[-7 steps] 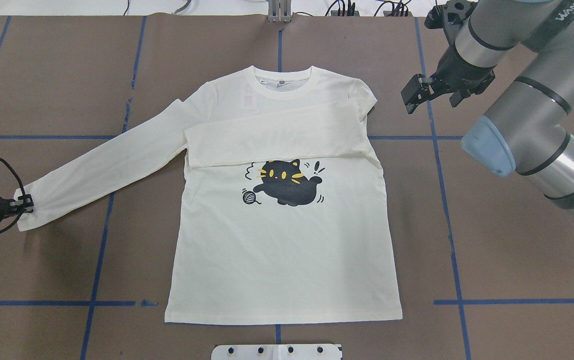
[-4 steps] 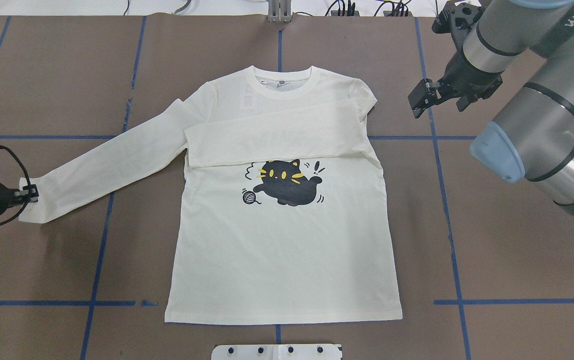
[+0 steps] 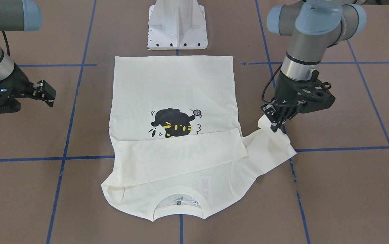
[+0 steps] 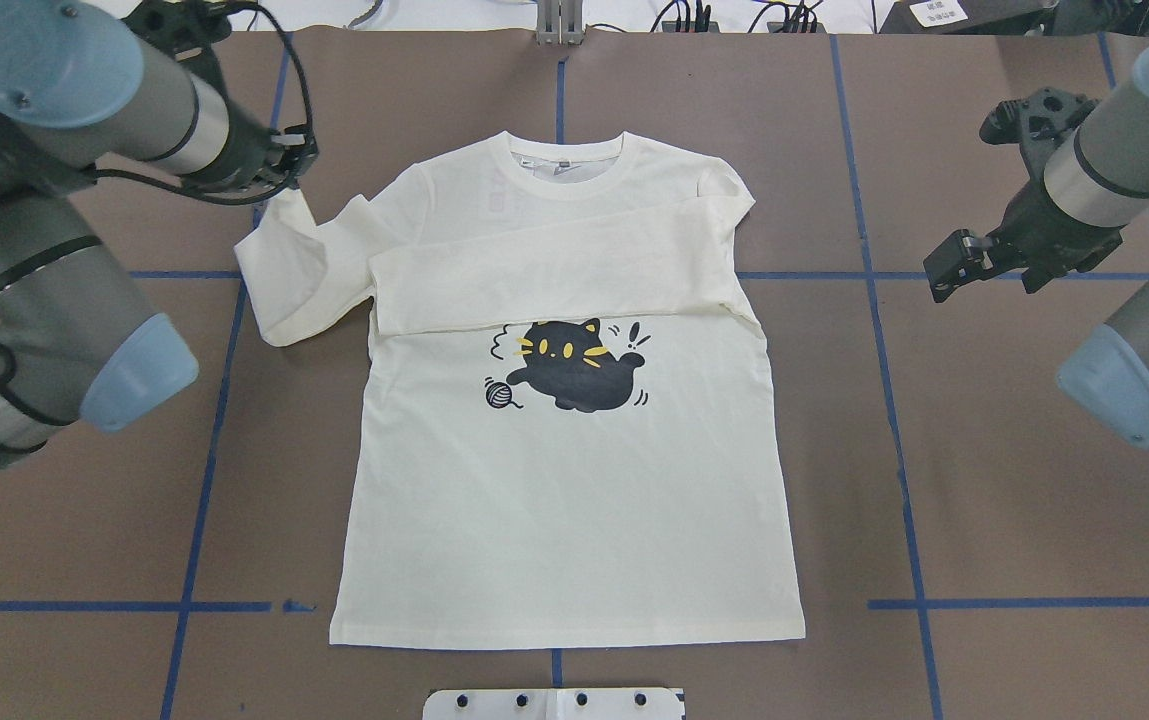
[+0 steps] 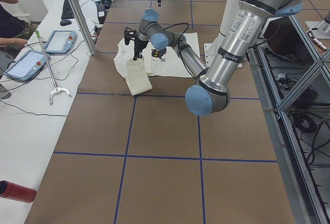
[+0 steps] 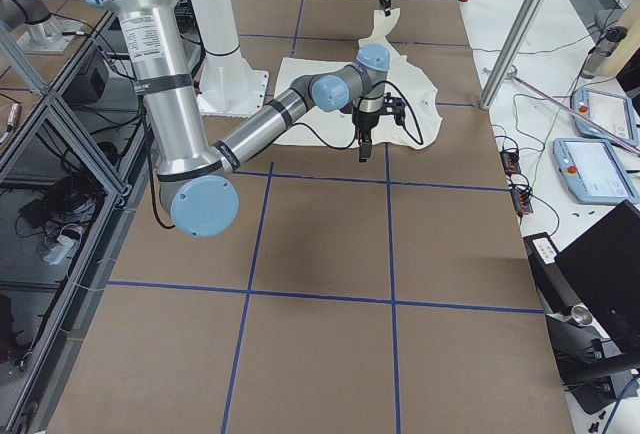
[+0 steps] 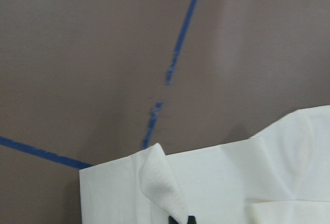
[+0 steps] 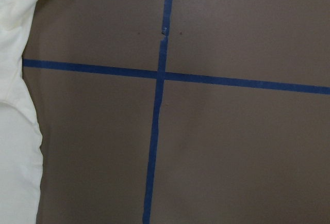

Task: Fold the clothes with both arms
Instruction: 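Fold the grasped sleeve with the left gripper across the shirt body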

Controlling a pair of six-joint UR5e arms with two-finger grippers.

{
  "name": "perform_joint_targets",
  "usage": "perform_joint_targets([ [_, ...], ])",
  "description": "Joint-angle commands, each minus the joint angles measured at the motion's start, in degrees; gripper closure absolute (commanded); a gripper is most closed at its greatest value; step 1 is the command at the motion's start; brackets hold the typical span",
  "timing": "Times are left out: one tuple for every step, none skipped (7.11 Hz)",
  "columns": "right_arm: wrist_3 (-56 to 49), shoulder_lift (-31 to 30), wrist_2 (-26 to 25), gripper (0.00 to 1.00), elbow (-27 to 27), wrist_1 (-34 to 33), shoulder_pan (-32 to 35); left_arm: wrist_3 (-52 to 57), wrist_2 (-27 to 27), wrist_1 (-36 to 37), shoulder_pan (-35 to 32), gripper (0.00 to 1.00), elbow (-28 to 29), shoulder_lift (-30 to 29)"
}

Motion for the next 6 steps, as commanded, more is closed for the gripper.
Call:
perform_joint_targets([
  [0.04,-0.64,0.02,0.0,-0.01,0.0,0.47,-2.18,-3.25,0.73,0.33,1.0,7.21,-17.4],
  [0.13,-0.64,0.02,0.0,-0.19,-0.09,0.47,-6.46,-4.22,0.56,2.95,1.0,10.46,-22.36],
  [0.13,-0.64,0.02,0.0,-0.36,-0.09,0.47,-6.68,-3.09,0.12,5.93,1.0,15.02,-25.54],
  [0.04,-0.72,0.02,0.0,-0.54,-0.09,0.47,-6.77,-0.04,-0.06,8.74,1.0,16.29,-25.92],
  [0.13,-0.64,0.1,0.0,-0.54,-0.09,0.3,-6.94,3.13,-0.67,11.73,1.0,19.87,-27.49],
  [0.13,-0.72,0.1,0.0,-0.54,-0.09,0.3,-9.64,3.77,-4.5,12.02,1.0,26.86,-30.2],
])
